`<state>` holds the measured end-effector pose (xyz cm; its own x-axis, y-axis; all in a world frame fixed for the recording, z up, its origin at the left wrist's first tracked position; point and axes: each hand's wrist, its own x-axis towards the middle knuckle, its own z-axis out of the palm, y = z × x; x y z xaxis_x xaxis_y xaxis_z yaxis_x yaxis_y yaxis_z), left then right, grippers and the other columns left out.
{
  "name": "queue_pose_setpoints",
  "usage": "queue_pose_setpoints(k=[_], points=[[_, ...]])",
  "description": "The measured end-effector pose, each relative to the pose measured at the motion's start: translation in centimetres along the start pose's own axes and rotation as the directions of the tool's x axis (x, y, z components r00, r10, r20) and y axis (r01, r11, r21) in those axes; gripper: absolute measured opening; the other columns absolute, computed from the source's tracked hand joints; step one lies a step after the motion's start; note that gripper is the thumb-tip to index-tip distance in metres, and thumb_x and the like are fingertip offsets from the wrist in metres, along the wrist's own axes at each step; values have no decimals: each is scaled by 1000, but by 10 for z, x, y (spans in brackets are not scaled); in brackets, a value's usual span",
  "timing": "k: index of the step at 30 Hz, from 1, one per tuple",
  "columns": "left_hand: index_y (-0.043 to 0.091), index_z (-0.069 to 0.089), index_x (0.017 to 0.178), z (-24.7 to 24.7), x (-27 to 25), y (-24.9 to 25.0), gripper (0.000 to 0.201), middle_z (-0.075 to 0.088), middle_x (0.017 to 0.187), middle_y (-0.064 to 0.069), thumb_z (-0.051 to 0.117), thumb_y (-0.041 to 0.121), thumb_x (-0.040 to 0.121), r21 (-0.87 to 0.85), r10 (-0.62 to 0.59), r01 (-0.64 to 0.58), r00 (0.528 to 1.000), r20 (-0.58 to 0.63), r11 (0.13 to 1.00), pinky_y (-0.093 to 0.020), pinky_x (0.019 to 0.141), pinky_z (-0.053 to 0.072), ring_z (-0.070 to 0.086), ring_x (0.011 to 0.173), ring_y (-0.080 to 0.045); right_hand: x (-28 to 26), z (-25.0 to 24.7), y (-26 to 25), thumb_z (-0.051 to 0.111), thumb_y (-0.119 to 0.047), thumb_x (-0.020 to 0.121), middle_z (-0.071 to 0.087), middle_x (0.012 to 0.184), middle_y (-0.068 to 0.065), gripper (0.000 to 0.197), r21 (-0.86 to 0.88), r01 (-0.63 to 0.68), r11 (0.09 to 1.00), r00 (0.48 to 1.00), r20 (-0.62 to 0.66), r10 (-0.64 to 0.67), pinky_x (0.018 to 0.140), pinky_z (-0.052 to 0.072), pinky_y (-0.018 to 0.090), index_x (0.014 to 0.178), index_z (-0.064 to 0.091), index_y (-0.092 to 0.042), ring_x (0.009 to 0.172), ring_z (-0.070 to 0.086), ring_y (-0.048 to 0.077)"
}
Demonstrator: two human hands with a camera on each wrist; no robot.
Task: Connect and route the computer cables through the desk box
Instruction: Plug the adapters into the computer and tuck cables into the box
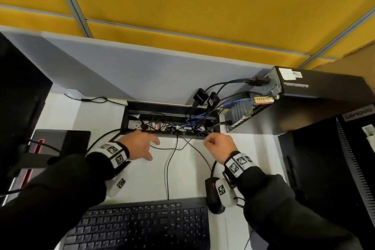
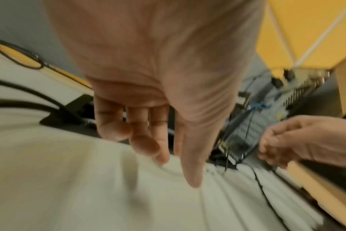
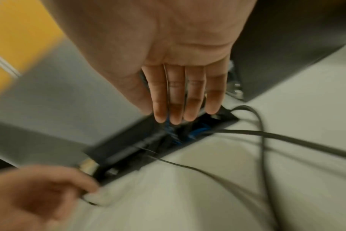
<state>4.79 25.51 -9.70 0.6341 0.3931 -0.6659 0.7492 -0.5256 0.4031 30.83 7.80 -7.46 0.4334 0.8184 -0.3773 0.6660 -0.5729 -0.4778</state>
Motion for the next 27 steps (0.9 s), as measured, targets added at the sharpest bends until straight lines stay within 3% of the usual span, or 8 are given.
queue_pose_setpoints(k=[2,5,8,14,18,22,24,27], points=[[43,60,123,15,15,-1,41,63,95,15,74,42,85,162,-3,12,999,-54,987,-32,80,49,58,92,-12,11,15,21,60,-28,93,67,119,2,17,-120,-49,992,998,38,53,91,49,29,105,71,-27,109,62,22],[35,64,103,16,32,-1,12,67,99,7,63,40,92,318,37,8,990,-135,948,-31,74,48,61,89,-15,17,27,37,58,-31,94,52,141,-2,37,-282,-44,958,997,43,59,105,43,39,131,59,-29,132,43,23],[23,62,105,5,52,-2,18,69,92,-2,50,35,100,398,81,15,971,-224,917,-35,69,49,66,84,-22,15,35,42,55,-32,96,46,149,-8,49,-380,-39,924,999,18,49,107,39,42,144,48,-32,139,32,20],[16,64,108,-15,84,-3,20,70,99,-15,54,31,99,125,-86,152,902,-423,980,-45,83,57,67,93,-37,23,43,37,49,-35,98,47,152,-11,50,-512,25,858,999,-12,-36,107,32,44,148,45,-35,136,38,19],[22,71,104,-3,103,4,27,73,105,-9,56,44,97,124,-226,281,914,-336,952,-40,82,53,69,101,-33,31,47,27,47,-37,99,51,148,-7,47,-494,16,869,1000,8,-14,110,26,46,146,47,-30,137,41,19],[14,75,113,-4,127,-8,30,71,125,-6,57,24,91,-1,-215,215,976,-41,977,-38,101,52,66,112,-28,23,50,4,44,-36,101,60,137,-2,42,-397,179,900,979,-16,-201,110,35,42,141,53,-25,129,51,20],[8,70,127,-15,122,-6,36,65,135,-8,54,30,103,-14,-196,197,980,31,980,-36,107,46,61,121,-29,23,54,-11,46,-30,102,56,141,0,43,-270,294,917,954,20,-300,111,39,36,144,50,-22,132,50,20],[8,67,126,-18,110,-4,44,63,136,-10,42,39,108,167,-122,117,992,21,979,-38,100,44,59,122,-32,38,66,-34,49,-23,101,38,159,4,57,-263,373,890,928,120,-353,121,24,33,155,35,-15,146,34,22]])
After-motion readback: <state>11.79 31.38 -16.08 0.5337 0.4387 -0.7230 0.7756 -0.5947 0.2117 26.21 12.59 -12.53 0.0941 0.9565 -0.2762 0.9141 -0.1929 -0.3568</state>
